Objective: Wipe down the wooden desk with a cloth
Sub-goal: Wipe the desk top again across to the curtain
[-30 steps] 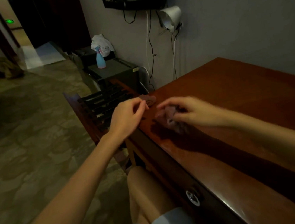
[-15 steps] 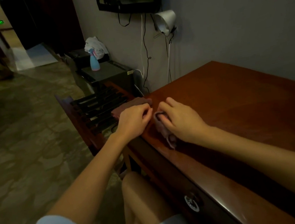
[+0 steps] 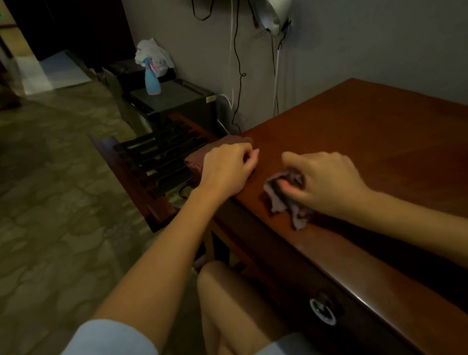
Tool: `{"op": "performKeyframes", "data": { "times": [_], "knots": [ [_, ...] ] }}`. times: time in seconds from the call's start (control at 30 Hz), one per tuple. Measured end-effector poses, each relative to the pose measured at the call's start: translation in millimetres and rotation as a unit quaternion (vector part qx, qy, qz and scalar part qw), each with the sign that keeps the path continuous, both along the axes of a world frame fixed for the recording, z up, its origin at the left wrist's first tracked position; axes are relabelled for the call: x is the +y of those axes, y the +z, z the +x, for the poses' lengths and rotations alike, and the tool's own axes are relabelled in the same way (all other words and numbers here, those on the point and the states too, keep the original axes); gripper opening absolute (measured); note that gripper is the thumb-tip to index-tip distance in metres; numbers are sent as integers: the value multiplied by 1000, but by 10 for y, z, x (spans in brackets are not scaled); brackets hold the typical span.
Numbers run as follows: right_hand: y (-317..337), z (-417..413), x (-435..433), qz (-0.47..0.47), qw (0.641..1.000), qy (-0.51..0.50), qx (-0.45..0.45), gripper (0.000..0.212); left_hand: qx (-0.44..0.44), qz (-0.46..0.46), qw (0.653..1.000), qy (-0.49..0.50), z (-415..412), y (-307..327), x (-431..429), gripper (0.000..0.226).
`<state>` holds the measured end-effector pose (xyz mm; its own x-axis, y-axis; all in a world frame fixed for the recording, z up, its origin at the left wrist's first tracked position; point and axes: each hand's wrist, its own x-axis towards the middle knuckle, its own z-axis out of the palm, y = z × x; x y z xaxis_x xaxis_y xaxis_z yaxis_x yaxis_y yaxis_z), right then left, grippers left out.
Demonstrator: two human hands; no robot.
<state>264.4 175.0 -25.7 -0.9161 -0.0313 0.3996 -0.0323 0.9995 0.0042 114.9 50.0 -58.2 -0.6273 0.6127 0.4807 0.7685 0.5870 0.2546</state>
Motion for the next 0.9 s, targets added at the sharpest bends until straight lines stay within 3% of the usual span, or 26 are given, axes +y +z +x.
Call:
{"op": "performKeyframes", "data": {
  "times": [0.1,0.2,0.3,0.43,0.63,0.7,0.83,0.9],
  "knots": [
    [-45,179,-123,5,1000,30,9,34,1,-19,1000,12,9,4,53,34],
    [-81,-44,-432,-51,996,73,-18,17,-22,-11,1000,1,10,17,28,33],
    [-64,-268,-316,-65,998,13,-20,16,-22,-15,1000,-4,15,19,0,30],
    [45,35,133,-14,996,-79,-40,18,6,-9,1000,1,32,-15,25,33],
    [-46,-175,-425,-23,999,12,-43,14,-32,-4,999,32,29,-7,37,33],
    [-37,-376,-387,-28,999,-4,-46,26,-35,-2,999,24,29,-20,13,31],
    [39,-173,103,9,996,-85,-40,14,9,13,999,45,69,-27,37,32],
    [-14,37,105,19,997,-72,-19,18,17,15,998,56,95,-31,74,31]
  ]
}}
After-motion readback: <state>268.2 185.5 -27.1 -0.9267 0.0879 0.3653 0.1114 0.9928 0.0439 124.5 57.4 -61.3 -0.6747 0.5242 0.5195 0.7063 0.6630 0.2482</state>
